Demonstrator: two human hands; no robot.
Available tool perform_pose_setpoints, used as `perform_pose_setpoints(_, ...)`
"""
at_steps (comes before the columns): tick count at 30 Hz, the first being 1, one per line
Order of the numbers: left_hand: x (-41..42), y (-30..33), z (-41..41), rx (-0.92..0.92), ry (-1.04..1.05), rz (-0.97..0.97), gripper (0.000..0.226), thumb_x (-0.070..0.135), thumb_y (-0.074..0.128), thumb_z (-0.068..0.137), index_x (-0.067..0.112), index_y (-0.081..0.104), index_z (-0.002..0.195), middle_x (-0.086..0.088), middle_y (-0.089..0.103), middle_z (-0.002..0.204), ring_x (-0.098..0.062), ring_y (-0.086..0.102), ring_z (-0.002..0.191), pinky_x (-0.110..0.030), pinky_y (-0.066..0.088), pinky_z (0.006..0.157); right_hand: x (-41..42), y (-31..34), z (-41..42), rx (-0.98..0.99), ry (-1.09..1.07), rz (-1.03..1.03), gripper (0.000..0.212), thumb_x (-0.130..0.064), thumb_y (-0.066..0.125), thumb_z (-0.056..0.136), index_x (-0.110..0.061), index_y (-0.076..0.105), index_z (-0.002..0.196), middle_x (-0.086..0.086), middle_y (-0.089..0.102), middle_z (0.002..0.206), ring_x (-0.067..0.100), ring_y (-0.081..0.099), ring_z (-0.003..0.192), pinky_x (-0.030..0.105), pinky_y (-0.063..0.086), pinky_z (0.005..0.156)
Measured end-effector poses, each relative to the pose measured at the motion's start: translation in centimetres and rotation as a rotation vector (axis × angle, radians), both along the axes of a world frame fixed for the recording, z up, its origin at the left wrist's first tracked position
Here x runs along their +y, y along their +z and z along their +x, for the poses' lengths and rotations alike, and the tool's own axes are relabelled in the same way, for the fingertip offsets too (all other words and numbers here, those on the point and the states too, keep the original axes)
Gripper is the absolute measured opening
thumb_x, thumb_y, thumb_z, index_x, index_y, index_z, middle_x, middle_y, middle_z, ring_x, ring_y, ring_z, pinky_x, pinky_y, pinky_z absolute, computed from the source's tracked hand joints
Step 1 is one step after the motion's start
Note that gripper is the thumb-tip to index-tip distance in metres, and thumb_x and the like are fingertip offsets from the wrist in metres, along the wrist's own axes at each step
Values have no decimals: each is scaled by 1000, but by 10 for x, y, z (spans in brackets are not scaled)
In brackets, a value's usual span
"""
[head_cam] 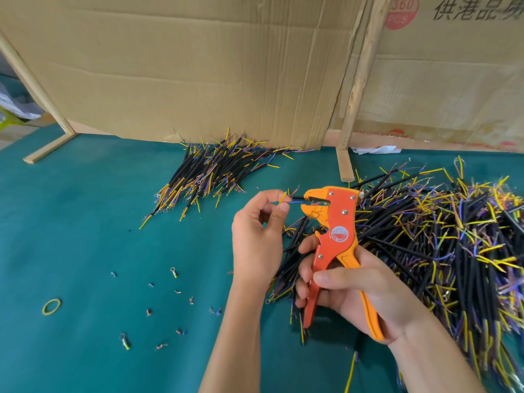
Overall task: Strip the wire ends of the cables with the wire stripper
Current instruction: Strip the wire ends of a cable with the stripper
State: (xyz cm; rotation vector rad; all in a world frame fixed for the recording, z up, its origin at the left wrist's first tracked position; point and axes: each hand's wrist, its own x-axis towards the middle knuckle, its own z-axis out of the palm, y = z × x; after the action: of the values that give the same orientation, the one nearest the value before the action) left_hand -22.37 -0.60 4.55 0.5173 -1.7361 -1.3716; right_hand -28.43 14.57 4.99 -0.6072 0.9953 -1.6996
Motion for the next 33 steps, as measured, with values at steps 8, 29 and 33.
perform_pose_setpoints(8, -2, 0, 0, -7, -29, 20, 22, 14, 63, 96, 33, 69, 89, 14, 51, 62, -16, 42, 60, -36, 36, 57, -3, 0, 5, -45, 31, 25, 37, -25, 89, 77, -9, 59, 91, 15, 49, 75, 32, 53, 65, 46, 54, 65)
perform_pose_setpoints(29, -1, 2, 2, -31, -32, 36, 22, 11, 65, 96, 29, 70, 85, 14, 55, 60, -10, 44, 56, -29, 38, 54, -2, -1, 5, -62, 26, 15, 31, -19, 86, 78, -9, 59, 87, 12, 48, 71, 29, 52, 59, 43, 52, 61)
perform_pose_setpoints(33, 2, 3, 1, -37, -36, 23, 23, 9, 64, 95, 28, 69, 85, 13, 56, 61, -11, 46, 58, -27, 40, 55, -5, 1, 10, -105, -37, 44, 27, -21, 82, 77, -11, 57, 81, 10, 41, 62, 25, 44, 49, 38, 46, 50)
